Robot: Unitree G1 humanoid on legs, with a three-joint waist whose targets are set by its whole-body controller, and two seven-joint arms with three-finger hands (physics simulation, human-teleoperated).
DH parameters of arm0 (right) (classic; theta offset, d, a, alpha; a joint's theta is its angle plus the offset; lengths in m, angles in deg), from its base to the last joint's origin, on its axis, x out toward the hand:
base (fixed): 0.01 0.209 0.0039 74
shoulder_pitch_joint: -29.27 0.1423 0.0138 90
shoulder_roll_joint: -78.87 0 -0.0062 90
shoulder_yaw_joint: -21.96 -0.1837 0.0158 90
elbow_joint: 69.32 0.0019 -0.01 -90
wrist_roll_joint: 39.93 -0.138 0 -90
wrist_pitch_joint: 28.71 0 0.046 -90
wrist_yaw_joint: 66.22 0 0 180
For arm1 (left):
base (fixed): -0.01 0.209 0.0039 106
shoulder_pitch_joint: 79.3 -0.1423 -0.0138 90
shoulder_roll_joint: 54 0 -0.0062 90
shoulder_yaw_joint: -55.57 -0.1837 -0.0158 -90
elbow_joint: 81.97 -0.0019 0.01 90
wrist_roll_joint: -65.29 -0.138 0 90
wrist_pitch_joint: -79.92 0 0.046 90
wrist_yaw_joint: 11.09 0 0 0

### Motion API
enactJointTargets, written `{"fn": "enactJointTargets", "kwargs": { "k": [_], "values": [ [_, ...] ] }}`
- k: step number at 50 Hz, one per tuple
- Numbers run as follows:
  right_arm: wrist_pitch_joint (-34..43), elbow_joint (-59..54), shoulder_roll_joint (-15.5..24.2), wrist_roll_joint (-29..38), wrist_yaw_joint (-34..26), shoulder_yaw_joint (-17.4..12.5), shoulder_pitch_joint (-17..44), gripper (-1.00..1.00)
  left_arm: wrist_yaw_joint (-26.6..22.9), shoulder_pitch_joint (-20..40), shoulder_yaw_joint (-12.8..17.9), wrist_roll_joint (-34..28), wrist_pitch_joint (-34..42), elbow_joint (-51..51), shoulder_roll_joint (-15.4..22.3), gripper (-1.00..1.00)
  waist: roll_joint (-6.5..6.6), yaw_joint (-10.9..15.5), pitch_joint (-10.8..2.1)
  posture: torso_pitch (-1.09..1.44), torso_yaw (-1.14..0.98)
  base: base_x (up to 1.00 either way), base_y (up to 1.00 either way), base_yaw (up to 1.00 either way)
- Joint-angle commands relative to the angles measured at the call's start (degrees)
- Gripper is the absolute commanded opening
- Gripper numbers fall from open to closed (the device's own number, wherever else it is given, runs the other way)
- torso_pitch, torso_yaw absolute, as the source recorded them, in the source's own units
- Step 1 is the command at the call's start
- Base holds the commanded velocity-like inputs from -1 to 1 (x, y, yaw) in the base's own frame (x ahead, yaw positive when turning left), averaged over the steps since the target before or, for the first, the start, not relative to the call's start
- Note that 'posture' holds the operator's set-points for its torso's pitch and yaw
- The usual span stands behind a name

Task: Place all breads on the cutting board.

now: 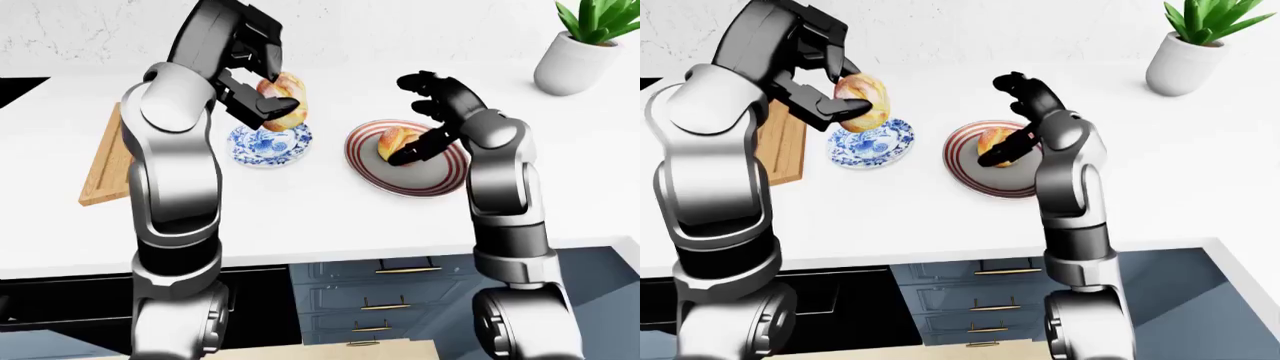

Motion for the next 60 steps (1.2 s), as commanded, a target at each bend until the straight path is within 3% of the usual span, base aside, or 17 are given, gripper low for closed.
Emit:
{"fn": "enactJointTargets", "kwargs": {
  "k": [1, 31, 52, 60],
  "values": [
    [-1.38, 1.22, 0.46, 0.05, 1.26, -0.28, 2.10, 0.60, 0.69, 1.97, 0.47, -0.32, -1.28, 1.36, 0.38, -1.00, -0.06, 0.03, -1.73, 0.00, 0.00, 0.00, 0.00, 0.00],
    [-5.85, -7.25, 0.05, 0.56, 5.59, 0.11, 0.84, 0.45, 0.26, 2.32, 0.53, -0.33, -1.08, 1.74, 0.63, -1.00, -0.13, 0.07, -1.88, 0.00, 0.00, 0.00, 0.00, 0.00],
    [-11.84, -12.62, -0.12, 2.67, 11.89, 0.40, 1.21, -0.12, 0.52, 1.83, 1.04, 1.24, 0.01, 3.34, 1.12, -1.00, -0.24, 0.15, -1.98, 0.00, 0.00, 0.00, 0.00, 0.00],
    [-3.12, 1.95, 2.06, 3.73, 4.09, -0.92, 3.67, -0.33, -0.09, 2.99, 1.03, 0.92, 1.23, 3.80, 1.72, -1.00, -0.23, 0.37, -1.63, 0.00, 0.00, 0.00, 0.00, 0.00]
  ]
}}
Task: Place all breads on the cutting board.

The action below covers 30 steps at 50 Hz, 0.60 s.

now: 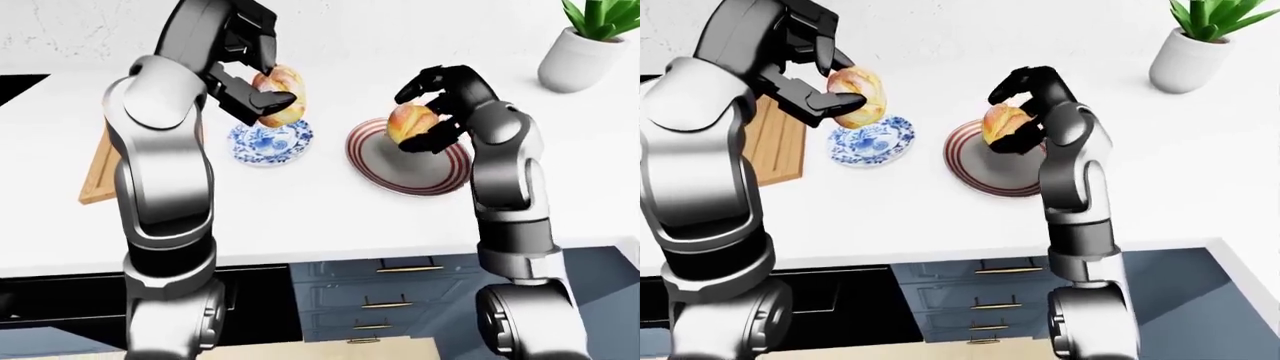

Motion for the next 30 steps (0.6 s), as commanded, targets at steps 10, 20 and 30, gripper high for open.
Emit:
{"fn": "enactJointTargets", "kwargs": {
  "k": [10, 20, 30],
  "values": [
    [4.57, 10.25, 1.54, 0.91, -4.53, -0.79, 4.19, -1.00, -0.47, 2.92, 0.67, -0.99, -0.05, 2.21, 1.25, -1.00, 0.05, -0.41, -3.22, 0.00, 0.00, 0.00, 0.05, 0.00],
    [6.35, 12.40, 1.30, 0.33, -5.87, -0.91, 5.00, -1.00, -1.15, 3.15, 0.45, -1.55, 0.49, 2.90, 1.22, -1.00, -0.80, 0.61, -2.50, 0.00, 0.00, -0.14, 0.66, 0.00],
    [6.59, 11.93, 1.58, -0.68, -5.55, -0.94, 5.10, -1.00, -1.65, 3.80, 0.57, -1.82, 0.74, 2.79, 1.29, -1.00, 6.82, 2.12, -4.00, 0.00, 0.00, -0.16, 0.31, 0.48]
  ]
}}
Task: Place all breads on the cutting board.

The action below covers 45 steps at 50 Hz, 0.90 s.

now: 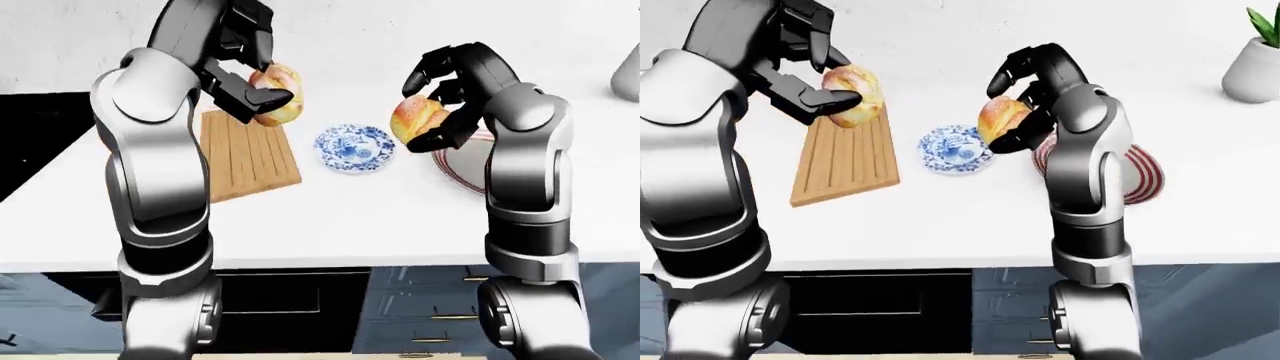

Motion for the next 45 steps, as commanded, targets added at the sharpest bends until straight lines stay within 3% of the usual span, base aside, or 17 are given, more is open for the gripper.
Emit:
{"fn": "enactJointTargets", "kwargs": {
  "k": [1, 4, 7, 10, 14, 17, 20, 21, 22, 24, 25, 29, 33, 37, 40, 41, 45],
  "values": [
    [-1.73, 2.60, 0.88, 0.10, 1.01, -0.69, 2.91, -1.00, 0.87, 2.53, 0.63, -0.60, -1.69, 2.41, 0.47, -1.00, -0.69, -0.17, -2.20, 0.00, 0.00, -0.16, 0.00, 1.00],
    [-1.48, 2.56, 0.90, -0.12, 1.06, -0.71, 3.12, -1.00, 0.78, 2.66, 0.64, -0.62, -1.63, 2.42, 0.51, -1.00, -2.77, 0.12, -0.88, 0.00, 0.00, -0.16, 0.00, 1.00],
    [-0.79, 2.76, 0.84, -0.44, 1.25, -0.88, 3.42, -0.98, 0.69, 2.77, 0.55, -0.76, -1.54, 2.41, 0.42, -1.00, -4.51, -3.73, 1.48, 0.00, 0.00, -0.01, 0.05, 0.00],
    [-0.66, 3.07, 0.99, -0.82, 1.47, -0.97, 3.40, -0.99, 0.95, 2.43, 0.57, -0.67, -1.92, 2.26, 0.20, -1.00, -5.71, -5.50, 1.62, 0.00, 0.00, 0.00, 0.00, 0.00],
    [-1.04, 2.28, 1.40, -1.12, 2.63, -1.08, 3.79, -1.00, 0.86, 2.43, 0.46, -0.74, -1.90, 2.30, 0.15, -1.00, -7.50, -3.68, 1.84, 0.00, 0.00, 0.00, 0.00, 0.00],
    [-1.42, 2.05, 1.40, -1.22, 3.33, -1.05, 3.72, -1.00, 1.14, 2.06, 0.52, -0.67, -2.34, 2.04, -0.04, -1.00, -7.69, -2.50, 1.01, 0.00, 0.00, 0.00, 0.08, 0.00],
    [-1.47, 2.00, 1.41, -1.45, 3.60, -1.11, 3.58, -1.00, 1.38, 1.89, 0.49, -0.57, -2.67, 1.78, -0.15, -1.00, -9.89, -2.39, -0.02, 0.00, 0.00, 0.01, 0.27, 0.00],
    [-1.42, 2.00, 1.39, -1.53, 3.72, -1.14, 3.57, -1.00, 1.42, 1.87, 0.42, -0.59, -2.66, 1.78, -0.23, -1.00, -12.00, -2.66, -1.29, 0.00, 0.00, 0.01, 0.27, 0.00],
    [-1.47, 1.89, 1.36, -1.73, 3.85, -1.23, 3.53, -1.00, 1.42, 1.83, 0.36, -0.62, -2.63, 1.83, -0.29, -1.00, -10.34, -2.41, -0.75, 0.00, 0.00, 0.01, 0.27, 0.00],
    [-1.51, 1.75, 1.42, -2.09, 4.08, -1.38, 3.50, -1.00, 1.47, 1.83, 0.41, -0.56, -2.81, 1.71, -0.32, -1.00, -11.19, -1.57, -2.73, 0.00, 0.00, 0.01, 0.20, 0.00],
    [-1.60, 1.57, 1.39, -2.39, 4.42, -1.52, 3.48, -1.00, 1.51, 1.85, 0.38, -0.57, -2.85, 1.64, -0.35, -1.00, -10.03, -1.43, -3.01, 0.00, 0.00, 0.01, 0.05, 0.00],
    [-1.71, 1.23, 1.52, -2.86, 5.19, -1.50, 3.30, -1.00, 1.54, 1.73, 0.29, -0.60, -2.82, 1.71, -0.48, -1.00, -5.99, -2.64, -1.07, 0.00, 0.00, 0.00, 0.03, 0.00],
    [-1.68, 1.25, 1.74, -3.01, 5.39, -1.35, 3.12, -1.00, 1.70, 1.63, 0.29, -0.59, -3.13, 1.46, -0.59, -1.00, -4.78, -2.83, -0.93, 0.00, 0.00, 0.06, 0.02, 0.00],
    [-2.14, 0.90, 1.73, -3.25, 5.79, -1.36, 2.87, -1.00, 1.81, 1.76, 0.28, -0.52, -3.36, 1.14, -0.69, -1.00, -6.85, -2.40, -0.33, 0.00, 0.00, 0.12, 0.02, 0.00],
    [-2.14, 0.63, 1.69, -3.37, 6.00, -1.29, 3.03, -1.00, 2.24, 1.42, 0.43, -0.19, -4.02, 0.65, -0.83, -1.00, -11.45, -2.39, 0.12, 0.00, 0.00, 0.12, 0.03, 0.00],
    [-2.21, 0.61, 1.69, -3.39, 6.12, -1.29, 3.05, -1.00, 2.21, 1.43, 0.38, -0.21, -3.94, 0.71, -0.80, -1.00, -9.21, -2.48, -0.02, 0.00, 0.00, 0.12, 0.02, 0.00],
    [-2.15, 1.03, 1.85, -3.37, 5.87, -1.25, 2.77, -1.00, 2.00, 1.77, 0.19, -0.36, -3.49, 0.94, -0.73, -1.00, -9.43, -2.40, -0.37, 0.00, 0.00, 0.16, 0.12, 0.00]
  ]
}}
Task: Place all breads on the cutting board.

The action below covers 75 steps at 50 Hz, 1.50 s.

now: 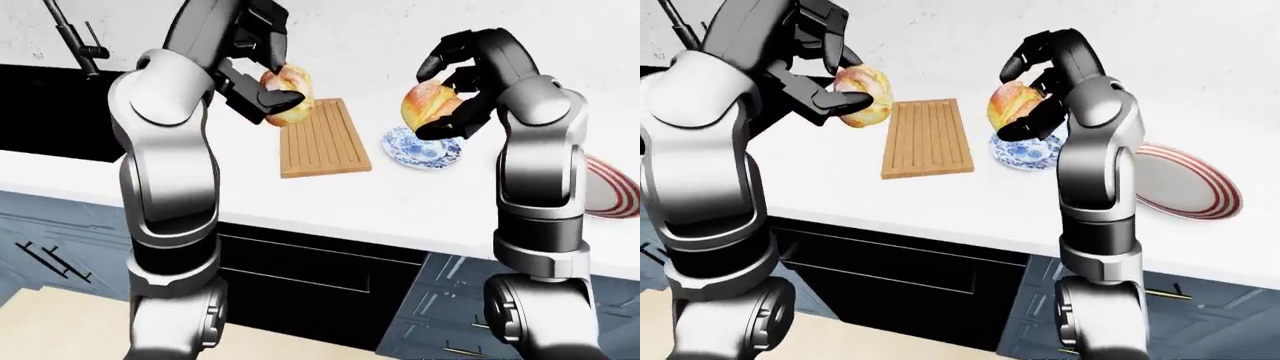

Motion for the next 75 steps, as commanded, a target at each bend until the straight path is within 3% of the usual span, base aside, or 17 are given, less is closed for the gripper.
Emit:
{"fn": "enactJointTargets", "kwargs": {
  "k": [1, 7, 11, 12, 13, 21, 26, 27, 32, 36, 46, 51, 61, 64, 65, 68, 75],
  "values": [
    [-1.30, 1.79, 0.20, -0.19, 0.10, 0.30, 1.98, -1.00, 1.06, 1.92, 1.25, -0.90, -0.79, 1.13, 0.71, -1.00, -0.07, 0.40, -0.96, 0.00, 0.00, 0.18, 0.16, 0.00],
    [-1.90, 1.23, 0.15, -0.58, 0.68, 0.02, 1.94, -1.00, 1.30, 1.72, 1.23, -0.87, -1.11, 0.88, 0.48, -1.00, 2.76, -0.09, -0.61, 0.00, 0.00, 0.19, 0.23, 0.00],
    [-1.70, 1.31, 0.22, -0.90, 0.85, -0.07, 2.03, -1.00, 1.44, 1.71, 1.20, -0.84, -1.21, 0.78, 0.35, -1.00, 9.37, -0.75, -1.94, 0.00, 0.00, 0.20, 0.24, 0.00],
    [-1.65, 1.31, 0.24, -0.93, 0.90, -0.05, 2.06, -1.00, 1.42, 1.74, 1.20, -0.85, -1.18, 0.77, 0.36, -1.00, 5.92, -0.52, -0.83, 0.00, 0.00, 0.19, 0.23, 0.00],
    [-1.66, 1.24, 0.26, -0.96, 1.00, -0.04, 2.08, -1.00, 1.43, 1.71, 1.23, -0.82, -1.23, 0.76, 0.36, -1.00, 7.02, -0.87, -0.84, 0.00, 0.00, 0.20, 0.24, 0.00],
    [-1.31, 0.80, 0.38, -2.76, 2.35, -0.84, 2.23, -1.00, 1.69, 1.31, 1.20, -0.62, -1.48, 0.76, 0.22, -1.00, 3.97, -0.45, 0.17, 0.00, 0.00, 0.10, 0.08, 0.00],
    [-0.52, 0.56, 0.49, -4.14, 3.10, -0.97, 2.25, -1.00, 1.78, 1.37, 1.05, -0.68, -1.59, 0.56, 0.07, -1.00, -0.86, 0.78, -1.24, 0.00, 0.00, 0.00, -0.06, 0.00],
    [-0.34, 0.70, 0.57, -4.31, 3.17, -0.92, 2.13, -1.00, 1.72, 1.39, 1.01, -0.75, -1.47, 0.68, 0.06, -1.00, 2.72, 0.51, -0.63, 0.00, 0.00, 0.00, -0.41, 0.00],
    [0.03, 0.61, 0.98, -4.77, 3.52, -0.66, 2.27, -1.00, 1.47, 1.50, 1.14, -0.87, -1.22, 0.97, 0.21, -1.00, 6.45, -1.83, -1.58, 0.00, 0.00, 0.00, -0.53, -0.14],
    [0.36, 0.71, 0.97, -4.92, 3.74, -0.54, 2.52, -1.00, 1.13, 1.65, 1.10, -1.01, -1.05, 1.20, 0.40, -1.00, -1.20, -1.07, -0.93, 0.00, 0.00, 0.00, 0.00, -0.63],
    [-1.20, 0.99, 0.84, -3.78, 3.68, 0.03, 2.00, -1.00, 0.69, 1.88, 1.33, -1.24, -1.10, 1.23, 0.61, -1.00, 0.19, -0.41, 1.84, 0.00, 0.00, 0.00, 0.00, -0.11],
    [-1.37, 0.89, 0.67, -3.47, 3.79, -0.07, 2.13, -1.00, 0.58, 1.80, 1.26, -1.31, -0.84, 1.53, 0.64, -1.00, 0.07, -0.43, -2.77, 0.00, 0.00, 0.00, 0.31, 0.00],
    [-1.24, 0.55, 0.68, -4.27, 4.25, -0.82, 2.44, -1.00, 1.14, 1.40, 1.17, -1.16, -1.57, 0.85, 0.29, -1.00, 2.06, -1.15, -1.18, 0.00, 0.00, 0.00, 0.39, 0.00],
    [-1.28, 0.38, 0.69, -4.90, 4.80, -0.92, 2.25, -1.00, 1.27, 1.32, 1.07, -1.17, -1.66, 0.80, 0.08, -1.00, 7.68, -1.03, 0.06, 0.00, 0.00, 0.00, 0.00, 0.00],
    [-1.36, 0.44, 0.71, -4.98, 4.92, -0.82, 2.08, -1.00, 1.40, 1.18, 1.00, -1.14, -1.82, 0.71, -0.06, -1.00, 5.19, -1.10, -0.02, 0.00, 0.00, 0.00, 0.00, 0.00],
    [-1.65, 0.21, 0.76, -5.33, 5.50, -0.89, 1.98, -1.00, 1.43, 1.23, 0.91, -1.21, -1.69, 0.75, -0.22, -1.00, 4.32, -0.83, -1.53, 0.00, 0.00, 0.00, 0.00, 0.00],
    [-2.70, -0.84, 0.88, -6.10, 6.92, -0.97, 1.34, -1.00, 1.76, 1.39, 0.63, -1.16, -2.00, 0.27, -0.76, -1.00, 1.12, 0.65, -0.45, 0.00, 0.00, 0.00, 0.00, 0.00]
  ]
}}
